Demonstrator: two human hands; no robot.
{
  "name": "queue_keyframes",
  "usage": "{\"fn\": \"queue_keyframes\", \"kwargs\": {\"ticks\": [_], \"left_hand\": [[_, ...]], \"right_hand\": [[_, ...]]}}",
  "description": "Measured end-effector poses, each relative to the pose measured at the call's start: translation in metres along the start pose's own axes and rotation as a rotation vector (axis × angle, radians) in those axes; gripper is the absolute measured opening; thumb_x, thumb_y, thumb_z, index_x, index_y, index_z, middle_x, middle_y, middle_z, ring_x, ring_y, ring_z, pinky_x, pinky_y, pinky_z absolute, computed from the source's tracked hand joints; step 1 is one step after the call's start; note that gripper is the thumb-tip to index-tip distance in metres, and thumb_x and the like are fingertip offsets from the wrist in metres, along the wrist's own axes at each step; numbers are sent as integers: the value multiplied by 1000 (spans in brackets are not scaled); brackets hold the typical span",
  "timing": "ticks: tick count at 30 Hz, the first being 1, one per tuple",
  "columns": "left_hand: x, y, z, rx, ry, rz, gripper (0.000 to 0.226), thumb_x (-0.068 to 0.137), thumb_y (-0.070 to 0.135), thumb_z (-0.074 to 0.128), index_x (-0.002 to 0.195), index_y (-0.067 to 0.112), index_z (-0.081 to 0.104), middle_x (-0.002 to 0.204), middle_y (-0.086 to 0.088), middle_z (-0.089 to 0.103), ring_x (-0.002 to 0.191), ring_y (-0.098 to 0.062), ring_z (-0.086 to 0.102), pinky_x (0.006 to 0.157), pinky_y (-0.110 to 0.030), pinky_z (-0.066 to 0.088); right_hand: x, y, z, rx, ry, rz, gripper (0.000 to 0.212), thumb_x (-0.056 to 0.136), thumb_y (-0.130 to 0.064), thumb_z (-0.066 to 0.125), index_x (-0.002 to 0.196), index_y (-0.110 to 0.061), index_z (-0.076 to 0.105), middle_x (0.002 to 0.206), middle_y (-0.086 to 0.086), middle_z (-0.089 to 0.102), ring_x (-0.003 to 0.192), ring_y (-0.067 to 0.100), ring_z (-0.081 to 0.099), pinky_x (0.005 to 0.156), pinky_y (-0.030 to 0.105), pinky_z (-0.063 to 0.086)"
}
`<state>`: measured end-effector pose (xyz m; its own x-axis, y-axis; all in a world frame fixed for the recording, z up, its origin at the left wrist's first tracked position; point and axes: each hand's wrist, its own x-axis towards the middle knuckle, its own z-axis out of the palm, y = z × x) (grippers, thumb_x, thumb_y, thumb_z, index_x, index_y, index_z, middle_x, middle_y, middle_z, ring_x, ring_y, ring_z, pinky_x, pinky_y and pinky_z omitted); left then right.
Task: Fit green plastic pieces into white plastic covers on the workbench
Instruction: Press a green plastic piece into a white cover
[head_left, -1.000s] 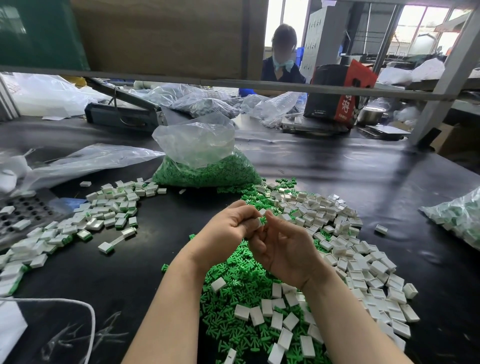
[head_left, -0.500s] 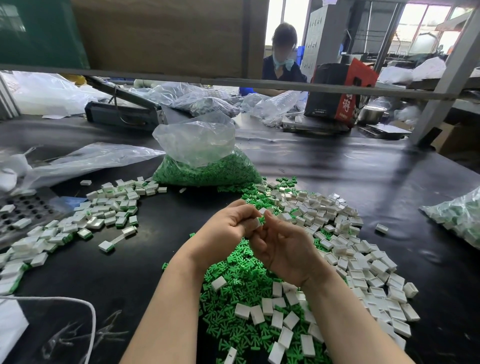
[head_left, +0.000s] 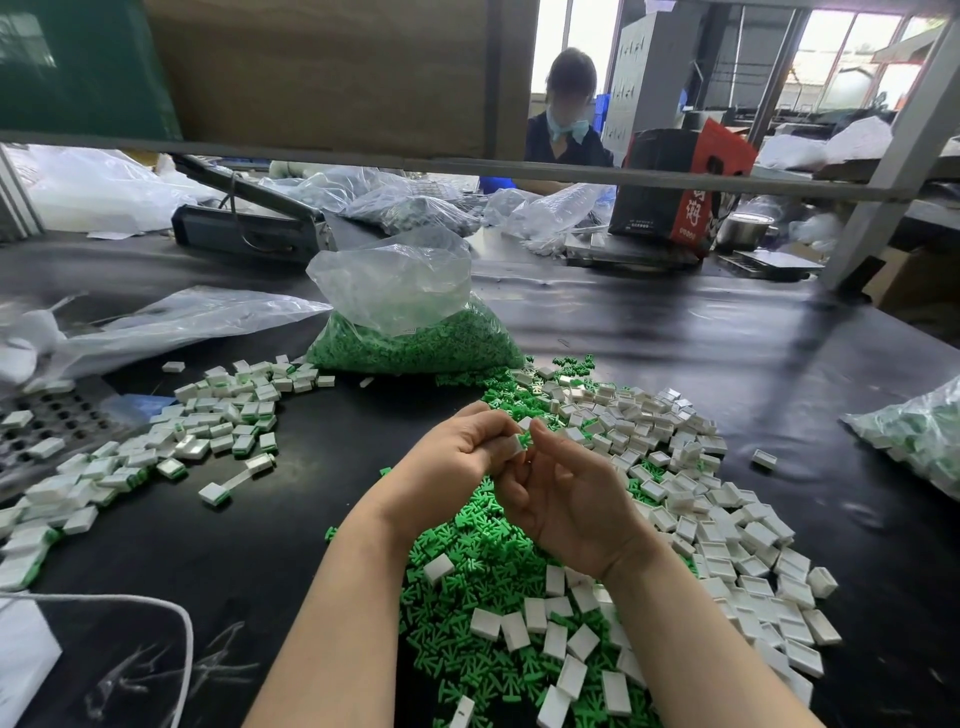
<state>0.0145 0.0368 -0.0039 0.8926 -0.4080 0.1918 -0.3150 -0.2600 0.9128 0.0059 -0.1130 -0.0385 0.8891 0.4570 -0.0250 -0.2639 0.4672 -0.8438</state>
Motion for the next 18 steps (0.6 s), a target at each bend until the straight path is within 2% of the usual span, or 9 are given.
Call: {"fn": "queue_keyframes", "kwargs": {"ticks": [4,9,11,14,18], "left_hand": [[1,0,0,8,-5,-6,13,97,5,53,91,1,64,89,1,50,85,-11,55,85,-28,45],[2,0,2,54,-11,-7,14,96,5,55,86,8,65,86,5,48,80,-6,52,79,-21,42],[2,0,2,40,0,-9,14,96,5,55,85,5,64,86,4,47,80,-7,52,79,-25,43],[2,0,-1,-2,29,0,16,96,4,54,84,1,63,85,4,47,78,-6,52,79,-22,42],[2,1,0,-31,46,11,17,96,4,54,83,3,64,87,2,49,79,-6,53,80,-21,43]], "right_hand": [[0,0,0,29,6,-16,28,85,-40,60,77,-15,67,66,2,53,55,11,43,50,21,30],[2,2,0,28,32,-40,22,87,-35,57,78,-19,69,65,-1,53,53,9,43,50,19,30],[3,4,2,34,31,-43,25,87,-38,56,78,-19,70,64,-1,53,54,9,43,51,19,30],[4,4,3,88,4,-35,28,85,-42,60,82,-16,69,66,1,52,57,9,43,53,19,31],[4,4,2,162,-37,-35,29,84,-40,62,90,-13,68,67,2,51,59,9,46,55,17,39]]}}
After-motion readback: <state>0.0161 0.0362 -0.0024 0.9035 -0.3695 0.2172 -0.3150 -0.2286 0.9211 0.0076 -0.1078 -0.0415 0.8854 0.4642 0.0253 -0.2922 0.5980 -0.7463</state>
